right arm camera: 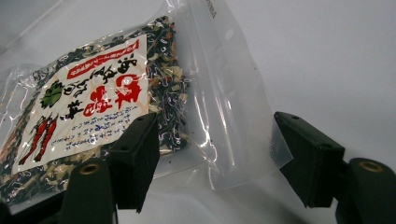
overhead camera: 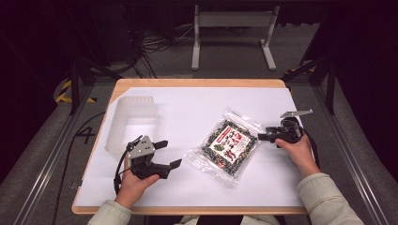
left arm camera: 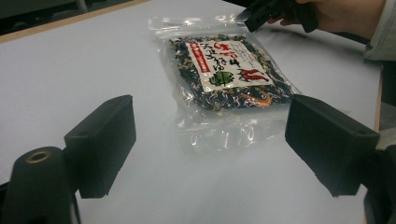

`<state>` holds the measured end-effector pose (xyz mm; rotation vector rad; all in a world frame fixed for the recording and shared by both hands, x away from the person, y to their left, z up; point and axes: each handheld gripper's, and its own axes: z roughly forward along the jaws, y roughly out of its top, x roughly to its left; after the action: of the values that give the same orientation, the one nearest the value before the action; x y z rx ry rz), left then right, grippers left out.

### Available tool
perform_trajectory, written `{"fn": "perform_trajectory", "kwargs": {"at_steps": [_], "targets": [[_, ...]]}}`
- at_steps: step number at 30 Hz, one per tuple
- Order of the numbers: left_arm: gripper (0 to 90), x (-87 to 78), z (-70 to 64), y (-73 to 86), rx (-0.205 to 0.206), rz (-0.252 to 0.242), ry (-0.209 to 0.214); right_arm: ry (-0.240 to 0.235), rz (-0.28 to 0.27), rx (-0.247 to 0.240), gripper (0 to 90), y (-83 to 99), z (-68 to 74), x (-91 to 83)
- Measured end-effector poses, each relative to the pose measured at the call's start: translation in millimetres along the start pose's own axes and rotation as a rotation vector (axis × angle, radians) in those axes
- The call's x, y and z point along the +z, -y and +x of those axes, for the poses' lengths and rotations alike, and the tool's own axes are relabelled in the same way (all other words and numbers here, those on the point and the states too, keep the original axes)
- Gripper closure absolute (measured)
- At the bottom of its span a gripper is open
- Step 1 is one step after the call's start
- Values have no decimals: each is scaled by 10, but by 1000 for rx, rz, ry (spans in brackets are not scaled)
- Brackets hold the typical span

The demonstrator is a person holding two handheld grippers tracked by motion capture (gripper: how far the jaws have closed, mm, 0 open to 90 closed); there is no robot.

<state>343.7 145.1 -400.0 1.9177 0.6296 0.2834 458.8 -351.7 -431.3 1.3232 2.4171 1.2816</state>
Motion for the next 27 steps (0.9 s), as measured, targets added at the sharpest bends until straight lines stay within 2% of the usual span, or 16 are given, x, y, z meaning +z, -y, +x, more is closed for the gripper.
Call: {"fn": "perform_trajectory", "kwargs": {"at_steps": [4,7,11,18,19,22,27], "targets": [[172,3,3,2,0,5,0,-14,15,0,361,8,-4,38],[172,4,5,3,-1,5,1,-30,40,-5,427,6,20,63],[172,5,6,3,0,6,0,-26,52,-15,476,1,45,73],[172,8,7,3,-3,8,-3,-36,58,25,632,-4,9,51],[172,8,7,3,-4,8,-3,-36,58,25,632,-4,9,51],[173,9,8,2,-1,7,-5,-30,60,19,753,-16,26,30],[173,8,5,0,0,9,-6,7,70,-3,849,-42,78,11]]}}
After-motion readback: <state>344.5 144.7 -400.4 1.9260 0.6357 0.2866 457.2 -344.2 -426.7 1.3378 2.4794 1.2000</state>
